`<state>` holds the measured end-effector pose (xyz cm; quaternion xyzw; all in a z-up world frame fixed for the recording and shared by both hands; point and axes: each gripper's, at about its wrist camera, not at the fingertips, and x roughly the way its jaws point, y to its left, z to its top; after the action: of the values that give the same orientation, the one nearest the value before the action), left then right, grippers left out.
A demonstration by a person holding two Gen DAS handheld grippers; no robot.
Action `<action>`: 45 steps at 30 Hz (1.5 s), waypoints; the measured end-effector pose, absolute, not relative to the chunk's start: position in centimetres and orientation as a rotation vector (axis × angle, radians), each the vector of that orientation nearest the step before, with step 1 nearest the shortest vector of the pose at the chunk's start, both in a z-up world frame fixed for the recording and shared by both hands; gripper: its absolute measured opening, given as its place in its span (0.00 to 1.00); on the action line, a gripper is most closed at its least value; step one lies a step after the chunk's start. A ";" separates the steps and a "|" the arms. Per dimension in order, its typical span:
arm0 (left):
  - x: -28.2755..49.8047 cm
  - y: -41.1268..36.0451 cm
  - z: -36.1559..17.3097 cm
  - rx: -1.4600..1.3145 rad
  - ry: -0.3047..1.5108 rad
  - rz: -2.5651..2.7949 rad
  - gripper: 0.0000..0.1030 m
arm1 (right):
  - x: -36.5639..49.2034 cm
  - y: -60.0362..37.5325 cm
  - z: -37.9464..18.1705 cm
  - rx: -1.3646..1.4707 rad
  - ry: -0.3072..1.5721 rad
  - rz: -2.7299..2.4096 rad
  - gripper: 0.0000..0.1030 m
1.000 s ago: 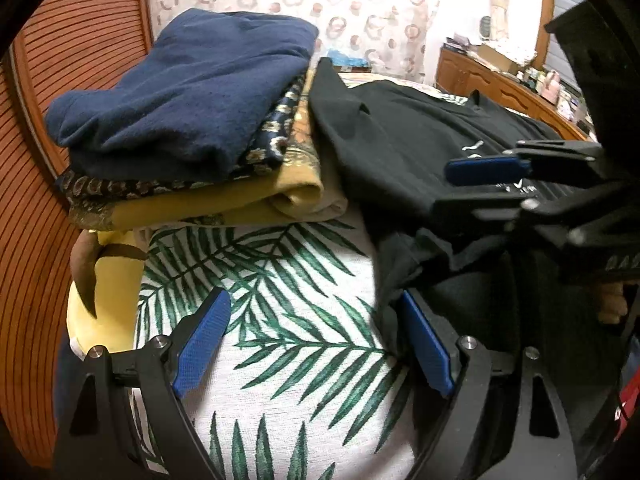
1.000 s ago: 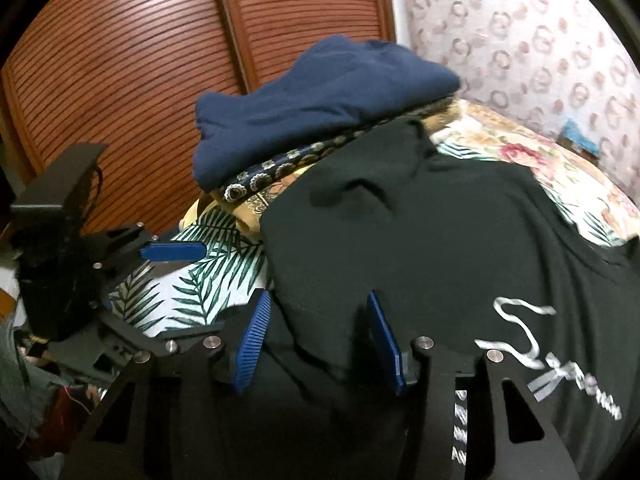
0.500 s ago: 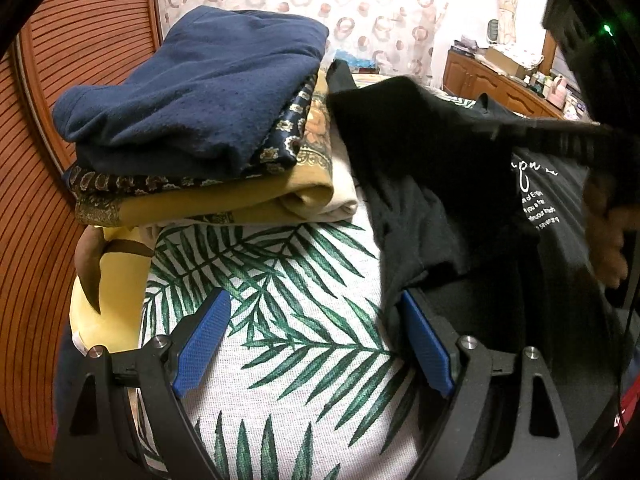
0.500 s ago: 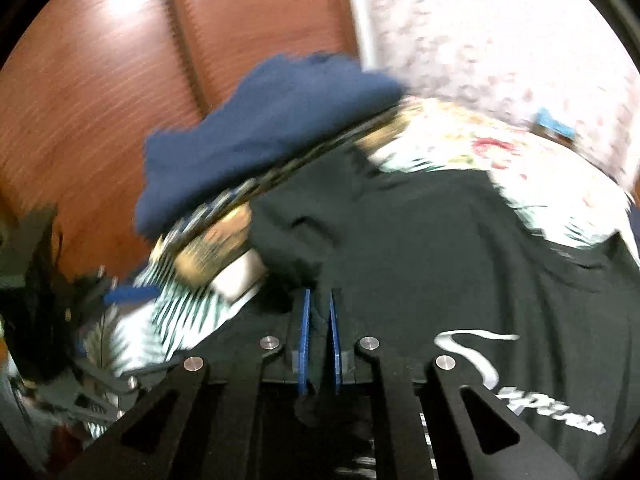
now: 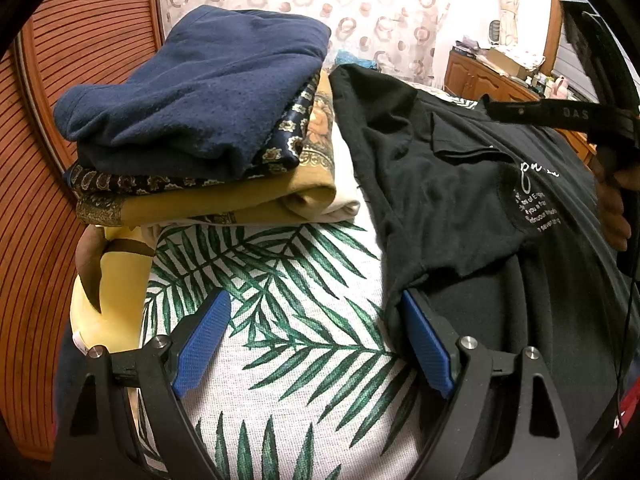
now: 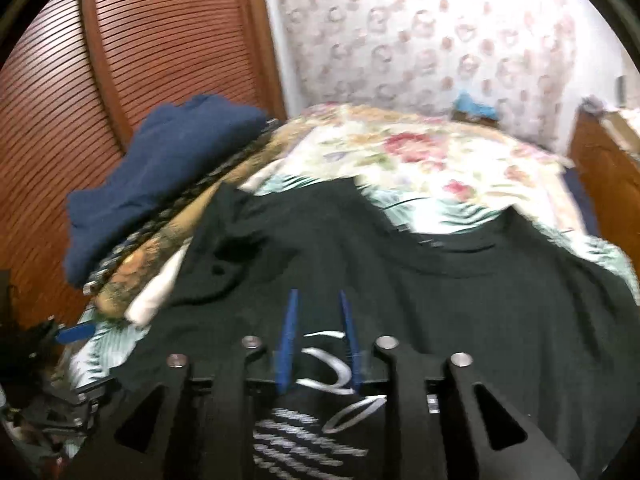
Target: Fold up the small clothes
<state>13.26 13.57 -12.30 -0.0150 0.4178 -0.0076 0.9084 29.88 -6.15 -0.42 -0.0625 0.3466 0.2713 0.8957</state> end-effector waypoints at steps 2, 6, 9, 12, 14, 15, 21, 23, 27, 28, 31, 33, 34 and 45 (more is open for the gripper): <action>13.2 13.6 -12.3 -0.031 0.862 -0.016 0.84 | 30.2 -5.2 -1.5 -0.132 0.751 0.596 0.45; 13.2 13.6 -12.3 -0.031 0.862 -0.016 0.84 | 30.2 -2.9 -3.7 -0.222 0.761 0.614 0.45; 13.2 13.6 -12.3 -0.031 0.862 -0.016 0.84 | 30.9 -1.5 -5.0 -0.320 0.764 0.594 0.45; 13.2 13.6 -12.3 -0.031 0.862 -0.015 0.84 | 31.5 -2.1 -5.1 -0.369 0.737 0.537 0.43; 13.2 13.7 -12.3 -0.033 0.862 -0.014 0.84 | 32.2 -3.2 -5.2 -0.337 0.743 0.517 0.13; 13.2 13.7 -12.3 -0.033 0.862 -0.013 0.84 | 32.4 -3.8 -5.1 -0.305 0.755 0.547 0.08; 13.3 13.8 -12.3 -0.033 0.862 -0.012 0.84 | 32.8 -7.5 -4.1 -0.168 0.750 0.479 0.06; 13.2 13.8 -12.3 -0.033 0.862 -0.013 0.84 | 32.5 -7.5 -3.9 -0.199 0.716 0.447 0.06; 13.2 13.7 -12.3 -0.033 0.862 -0.013 0.84 | 32.1 -6.7 -4.3 -0.219 0.719 0.429 0.30; 13.2 13.7 -12.3 -0.033 0.862 -0.013 0.84 | 32.0 -6.4 -4.3 -0.218 0.710 0.429 0.34; 13.3 13.8 -12.3 -0.033 0.862 -0.012 0.84 | 30.5 -7.1 -3.5 -0.196 0.692 0.459 0.37; 13.2 13.7 -12.3 -0.032 0.862 -0.013 0.84 | 28.6 -8.4 -2.9 -0.166 0.686 0.481 0.38; 13.2 13.7 -12.3 -0.032 0.862 -0.013 0.84 | 27.8 -9.3 -2.7 -0.150 0.681 0.491 0.40; 13.1 13.8 -12.1 -0.038 0.844 -0.011 0.84 | 20.5 -22.7 -3.3 -0.162 0.641 0.320 0.58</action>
<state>13.10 13.85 -12.12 -0.0184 0.4095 -0.0056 0.9121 20.49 -22.66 -3.29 -0.0790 0.3131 0.1563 0.9334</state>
